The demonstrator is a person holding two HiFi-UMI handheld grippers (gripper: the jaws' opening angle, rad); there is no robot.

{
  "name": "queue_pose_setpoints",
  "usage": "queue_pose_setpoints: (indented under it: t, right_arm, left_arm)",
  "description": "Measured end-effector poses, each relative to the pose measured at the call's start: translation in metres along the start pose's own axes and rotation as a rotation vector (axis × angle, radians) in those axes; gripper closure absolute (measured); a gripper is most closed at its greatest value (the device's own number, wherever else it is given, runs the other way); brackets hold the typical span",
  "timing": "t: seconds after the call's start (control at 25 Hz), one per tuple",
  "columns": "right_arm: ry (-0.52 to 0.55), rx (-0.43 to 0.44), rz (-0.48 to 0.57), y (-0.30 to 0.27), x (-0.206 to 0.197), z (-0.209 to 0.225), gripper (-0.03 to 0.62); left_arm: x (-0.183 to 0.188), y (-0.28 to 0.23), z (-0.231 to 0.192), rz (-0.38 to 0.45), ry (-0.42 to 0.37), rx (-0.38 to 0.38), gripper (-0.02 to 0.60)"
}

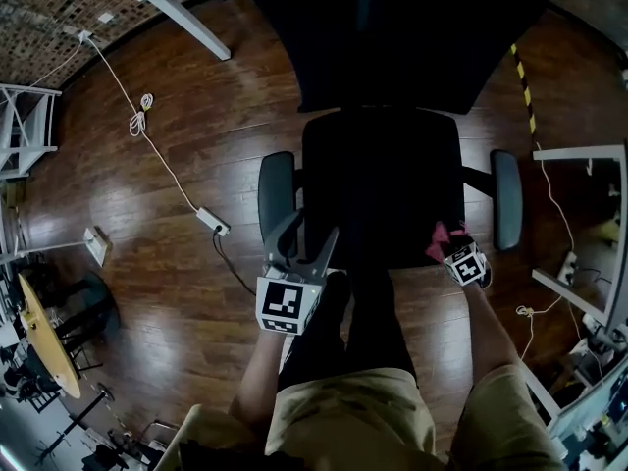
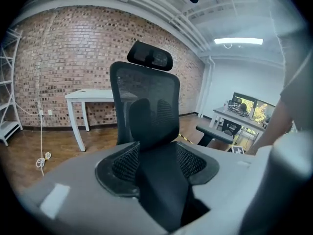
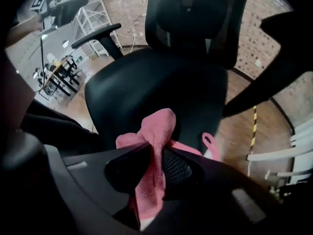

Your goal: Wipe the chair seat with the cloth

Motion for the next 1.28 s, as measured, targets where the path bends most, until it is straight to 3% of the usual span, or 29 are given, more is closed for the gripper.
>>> queue_pose_setpoints:
  t: [0.08,0.24,0.32,0.44,0.56,0.64,0.72,0.84,0.92,1.0,1.2,1.28]
  right_arm:
    - [-0.013,-0.06,-0.045,0.011,-0.016,0.028,0.513]
    - [-0.269,-0.055,-0.071,0.012,-0.034,0.043,0.511]
    - [-0.342,-0.065,-0.068,0.011,-0.026,0.032,0.516]
    - [-0.322,0.08,0.074,0.007,0.023,-0.034,0.516]
    - [-0.178,0.312,0.278,0.003,0.106,-0.138,0.516]
    - [-0.019,0.432,0.322,-0.003,0.162,-0.217,0.516]
    - [0.202,0.47,0.294,-0.006,0.201,-0.287,0.516]
    - [0.514,0.406,0.206,-0.014,0.219,-0.336,0.516]
    - [0.618,0.389,0.211,-0.019,0.213,-0.332,0.517]
    - [0.653,0.363,0.199,-0.023,0.192,-0.308,0.517]
    - [0.407,0.236,0.062,-0.034,0.082,-0.173,0.517]
    - [0.404,0.188,0.001,-0.028,0.037,-0.121,0.517]
  left_arm:
    - [0.001,-0.001,-0.001,0.009,0.003,-0.003,0.359]
    - [-0.001,0.006,-0.013,0.013,0.044,0.023,0.359]
    - [-0.002,0.014,-0.025,0.018,0.059,0.05,0.359]
    - [-0.006,0.026,-0.043,0.01,0.068,0.09,0.359]
    - [-0.01,0.03,-0.047,0.007,0.079,0.112,0.37]
    - [-0.013,0.032,-0.047,-0.002,0.08,0.12,0.37]
    - [-0.016,0.036,-0.046,-0.013,0.069,0.131,0.37]
    - [-0.025,0.042,-0.048,-0.034,0.064,0.145,0.37]
    - [-0.03,0.042,-0.052,-0.04,0.078,0.15,0.37]
    - [-0.032,0.038,-0.053,-0.041,0.107,0.144,0.37]
    - [-0.019,0.016,-0.035,-0.025,0.109,0.082,0.37]
    - [-0.013,0.005,-0.025,-0.026,0.094,0.048,0.37]
Point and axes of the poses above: the fingertips, and each gripper's own axes: y backward along the fingers, z to its right, x out of its top, the point moved 5 cm from there along y, backward along the fingers, and after that the axes turned 14 degrees about -z, right-handed, at the moved point
